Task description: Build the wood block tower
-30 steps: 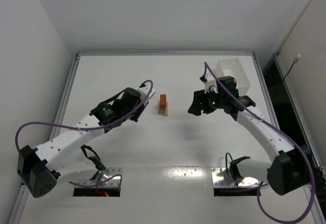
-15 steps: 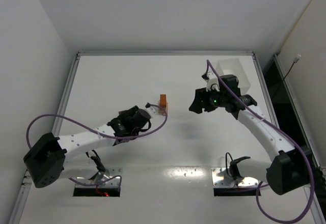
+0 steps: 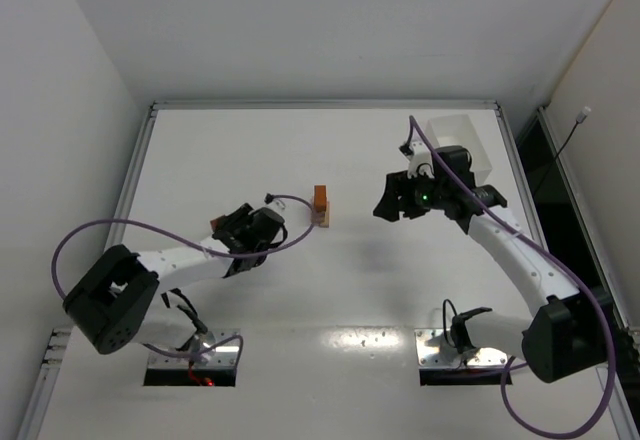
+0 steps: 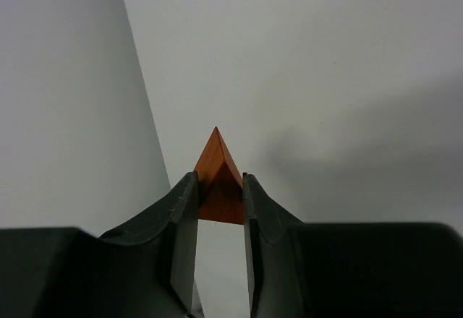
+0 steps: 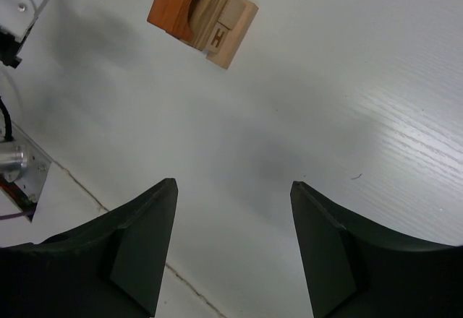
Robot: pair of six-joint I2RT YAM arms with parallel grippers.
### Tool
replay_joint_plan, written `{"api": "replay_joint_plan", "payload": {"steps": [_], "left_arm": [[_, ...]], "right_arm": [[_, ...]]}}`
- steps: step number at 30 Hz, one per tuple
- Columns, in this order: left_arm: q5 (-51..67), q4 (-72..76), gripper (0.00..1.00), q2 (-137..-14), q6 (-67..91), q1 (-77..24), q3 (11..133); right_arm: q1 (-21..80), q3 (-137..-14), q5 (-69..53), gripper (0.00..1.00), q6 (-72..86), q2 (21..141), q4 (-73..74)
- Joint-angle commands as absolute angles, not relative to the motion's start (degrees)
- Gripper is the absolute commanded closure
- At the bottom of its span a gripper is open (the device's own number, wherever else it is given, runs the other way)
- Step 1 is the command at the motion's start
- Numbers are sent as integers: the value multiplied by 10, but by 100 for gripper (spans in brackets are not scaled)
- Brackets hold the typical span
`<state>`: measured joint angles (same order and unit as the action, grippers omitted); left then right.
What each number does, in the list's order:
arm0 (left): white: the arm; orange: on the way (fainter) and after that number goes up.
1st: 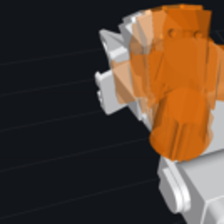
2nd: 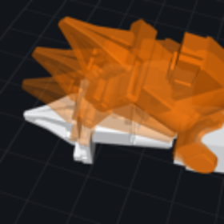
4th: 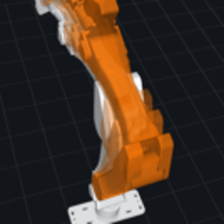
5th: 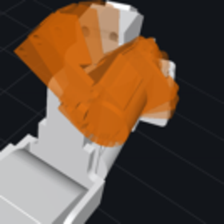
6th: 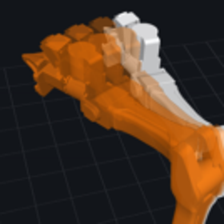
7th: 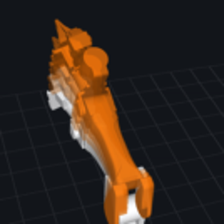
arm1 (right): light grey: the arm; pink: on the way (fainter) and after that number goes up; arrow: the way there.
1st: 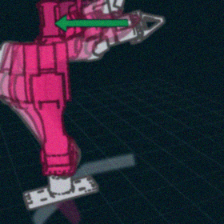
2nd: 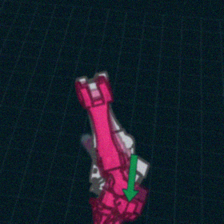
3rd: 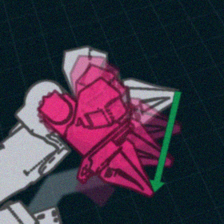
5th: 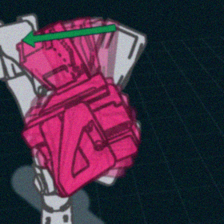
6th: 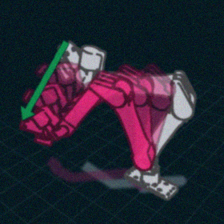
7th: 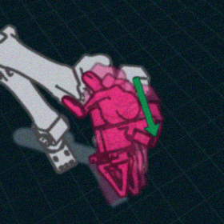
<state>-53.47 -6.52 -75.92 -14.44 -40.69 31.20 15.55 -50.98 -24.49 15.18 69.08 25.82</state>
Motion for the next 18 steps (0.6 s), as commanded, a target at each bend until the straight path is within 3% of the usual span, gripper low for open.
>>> {"api": "replay_joint_plan", "payload": {"steps": [1,16,18], "left_arm": [[-541,-51,100,-795,-97,-360,312],[-473,-127,100,-994,28,-243,447],[-448,-134,94,-1002,28,-236,464]], "right_arm": [[147,-536,-250,39,147,688,248],[142,-542,-245,39,147,699,253],[142,-542,-245,39,142,699,253]]}}
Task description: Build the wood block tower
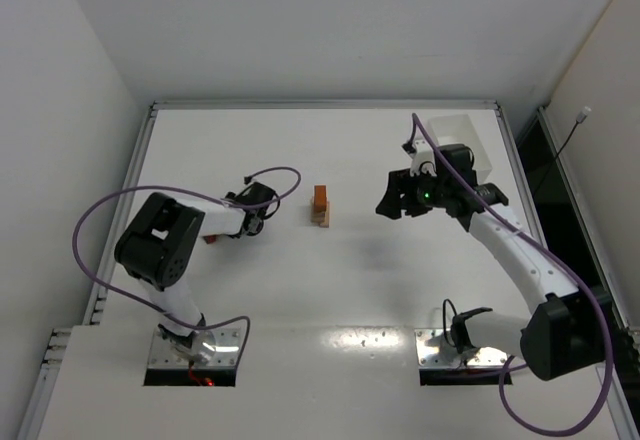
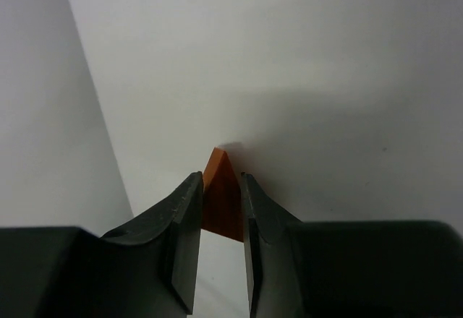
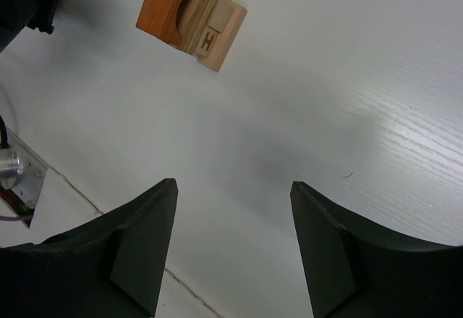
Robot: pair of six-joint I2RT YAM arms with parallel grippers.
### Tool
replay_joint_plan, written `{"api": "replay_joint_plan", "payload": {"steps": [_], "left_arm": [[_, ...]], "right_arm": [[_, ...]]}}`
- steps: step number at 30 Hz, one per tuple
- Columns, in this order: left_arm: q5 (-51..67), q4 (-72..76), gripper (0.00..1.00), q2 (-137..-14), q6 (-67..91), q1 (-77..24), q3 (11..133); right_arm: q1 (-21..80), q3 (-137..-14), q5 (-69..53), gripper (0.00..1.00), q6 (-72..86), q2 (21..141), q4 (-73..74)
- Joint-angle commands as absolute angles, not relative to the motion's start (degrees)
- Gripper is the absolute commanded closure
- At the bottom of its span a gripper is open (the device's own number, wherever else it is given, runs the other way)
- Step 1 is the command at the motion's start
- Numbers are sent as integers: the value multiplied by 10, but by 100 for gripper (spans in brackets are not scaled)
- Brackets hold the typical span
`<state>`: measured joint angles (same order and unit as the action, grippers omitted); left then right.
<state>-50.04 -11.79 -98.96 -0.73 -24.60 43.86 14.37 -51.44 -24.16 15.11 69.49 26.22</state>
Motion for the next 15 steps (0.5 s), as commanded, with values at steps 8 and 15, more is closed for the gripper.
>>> {"api": "replay_joint_plan", "payload": {"steps": [8,15], "left_arm": [[-310,-151,50,-947,33,-203,490],[-214,-171,34,-787,47,-203,493]], "right_arm": [[136,-542,-245,39,142,699,258],[136,-537,-245,39,142,699,258]]}}
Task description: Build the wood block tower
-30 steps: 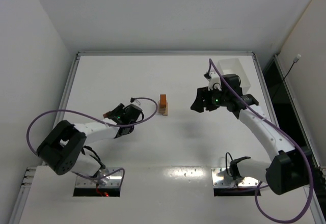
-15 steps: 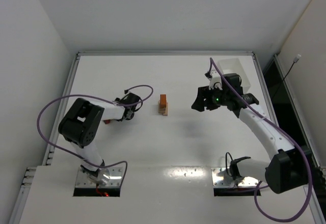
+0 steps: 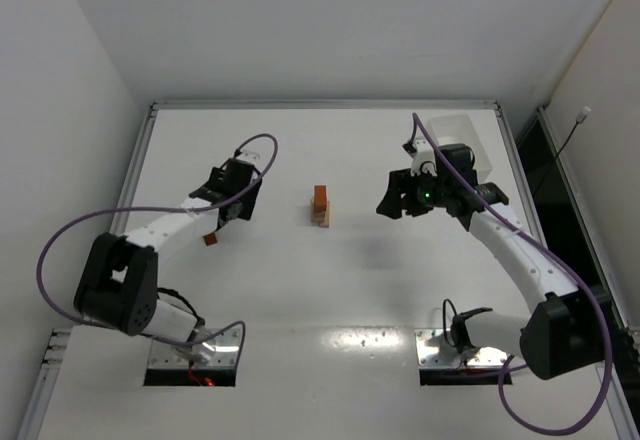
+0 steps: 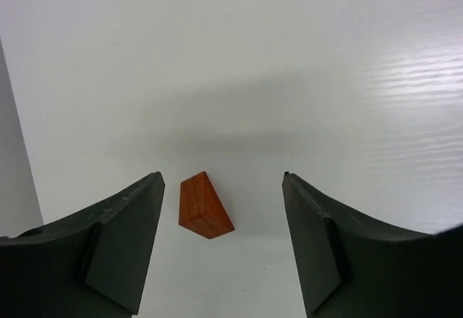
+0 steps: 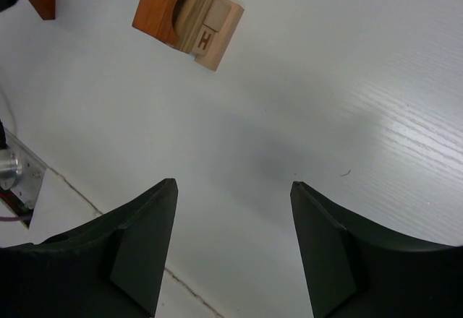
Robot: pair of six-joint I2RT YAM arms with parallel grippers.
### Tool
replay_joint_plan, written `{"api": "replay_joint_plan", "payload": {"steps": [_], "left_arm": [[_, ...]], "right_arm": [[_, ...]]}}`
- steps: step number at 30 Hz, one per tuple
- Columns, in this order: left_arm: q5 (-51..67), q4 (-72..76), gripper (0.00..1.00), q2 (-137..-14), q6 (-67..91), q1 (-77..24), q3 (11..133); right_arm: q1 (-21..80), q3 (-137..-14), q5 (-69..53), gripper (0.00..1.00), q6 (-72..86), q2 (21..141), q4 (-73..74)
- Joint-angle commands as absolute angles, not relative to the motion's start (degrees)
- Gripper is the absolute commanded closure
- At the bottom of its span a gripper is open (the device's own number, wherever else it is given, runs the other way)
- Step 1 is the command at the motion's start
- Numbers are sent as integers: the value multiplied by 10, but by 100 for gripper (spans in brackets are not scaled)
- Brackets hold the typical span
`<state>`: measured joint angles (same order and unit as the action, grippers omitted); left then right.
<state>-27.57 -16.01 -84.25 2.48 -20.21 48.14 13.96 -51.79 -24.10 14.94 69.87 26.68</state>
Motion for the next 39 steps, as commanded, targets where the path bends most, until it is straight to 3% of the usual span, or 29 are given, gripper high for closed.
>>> {"api": "replay_joint_plan", "payload": {"steps": [1,8,13,16,27,39], "left_arm": [[-214,-185,37,-781,57,-203,510],[-132,-275,63,-776,160,-171,522],[-57,-294,63,-784,228,-99,542],[-34,-328,52,-825,252,-51,572],[-20,-341,51,-889,258,40,556],[16,-322,51,-896,248,76,508]], "right_arm": [[136,-537,-245,39,142,699,258],[136,-532,-245,39,142,694,247],[136,-532,-245,39,136,688,253],[136,-526,-245,39,136,688,253],[136,-526,-245,39,136,693,253],[136,-533,-240,39,136,699,248]]}}
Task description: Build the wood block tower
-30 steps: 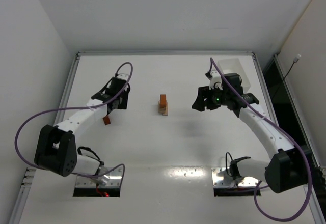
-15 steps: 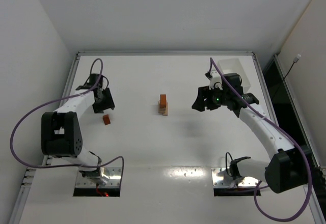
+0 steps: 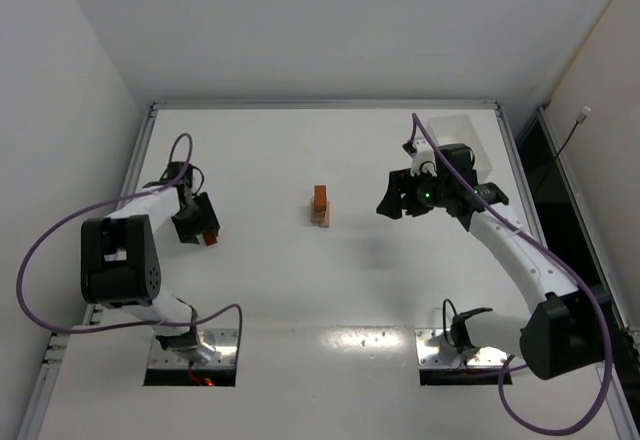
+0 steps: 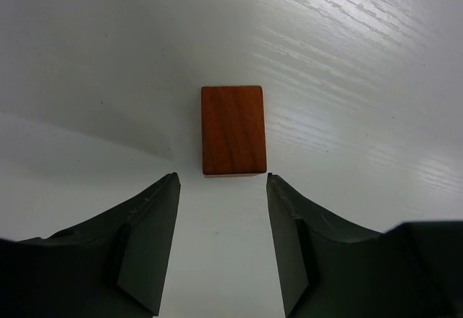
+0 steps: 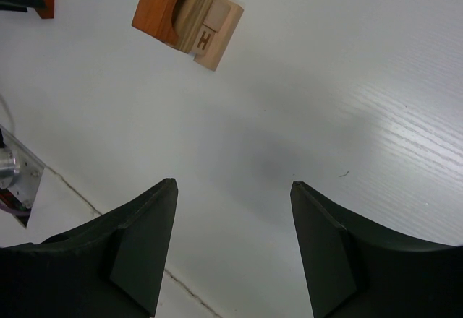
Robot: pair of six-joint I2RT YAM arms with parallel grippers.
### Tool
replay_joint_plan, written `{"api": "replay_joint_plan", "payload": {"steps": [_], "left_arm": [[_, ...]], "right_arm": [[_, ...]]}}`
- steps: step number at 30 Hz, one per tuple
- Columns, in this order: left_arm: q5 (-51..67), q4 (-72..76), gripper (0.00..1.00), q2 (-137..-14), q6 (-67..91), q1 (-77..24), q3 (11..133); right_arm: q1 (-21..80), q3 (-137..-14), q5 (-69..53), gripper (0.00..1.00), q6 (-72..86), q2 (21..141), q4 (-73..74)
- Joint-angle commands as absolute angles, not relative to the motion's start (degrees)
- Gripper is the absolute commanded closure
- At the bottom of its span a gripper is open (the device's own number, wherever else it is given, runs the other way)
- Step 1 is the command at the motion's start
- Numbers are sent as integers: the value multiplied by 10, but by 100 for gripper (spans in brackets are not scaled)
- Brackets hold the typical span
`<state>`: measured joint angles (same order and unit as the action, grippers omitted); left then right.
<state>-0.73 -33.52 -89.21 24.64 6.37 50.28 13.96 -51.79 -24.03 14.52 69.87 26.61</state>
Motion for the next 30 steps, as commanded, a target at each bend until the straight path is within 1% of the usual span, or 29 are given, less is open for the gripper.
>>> {"api": "replay_joint_plan", "payload": {"steps": [1,4,7,12,17,20,21,23,24,28,30], "left_arm": [[21,-322,52,-907,248,76,508],[28,-322,56,-918,243,76,513],[28,-316,56,-925,243,76,513],[33,-316,60,-950,236,76,532],[20,-316,60,-961,236,76,543],[15,-316,63,-962,236,76,543],[15,-316,66,-962,229,76,548],[15,-316,81,-962,223,76,548],[15,-316,99,-962,223,76,548],[15,-323,100,-927,192,57,548],[20,-337,100,-887,178,43,554]], "right_arm": [[136,-533,-240,39,136,699,248],[136,-533,-240,39,136,699,248],[136,-533,-240,39,136,699,248],[136,-533,-240,39,136,699,248],[136,-533,-240,39,136,704,248],[136,-533,-240,39,136,704,248],[136,-533,-240,39,136,704,248],[136,-533,-240,39,136,704,248],[136,-533,-240,39,136,704,248],[136,-533,-235,39,136,704,248],[136,-527,-229,39,136,704,248]]}}
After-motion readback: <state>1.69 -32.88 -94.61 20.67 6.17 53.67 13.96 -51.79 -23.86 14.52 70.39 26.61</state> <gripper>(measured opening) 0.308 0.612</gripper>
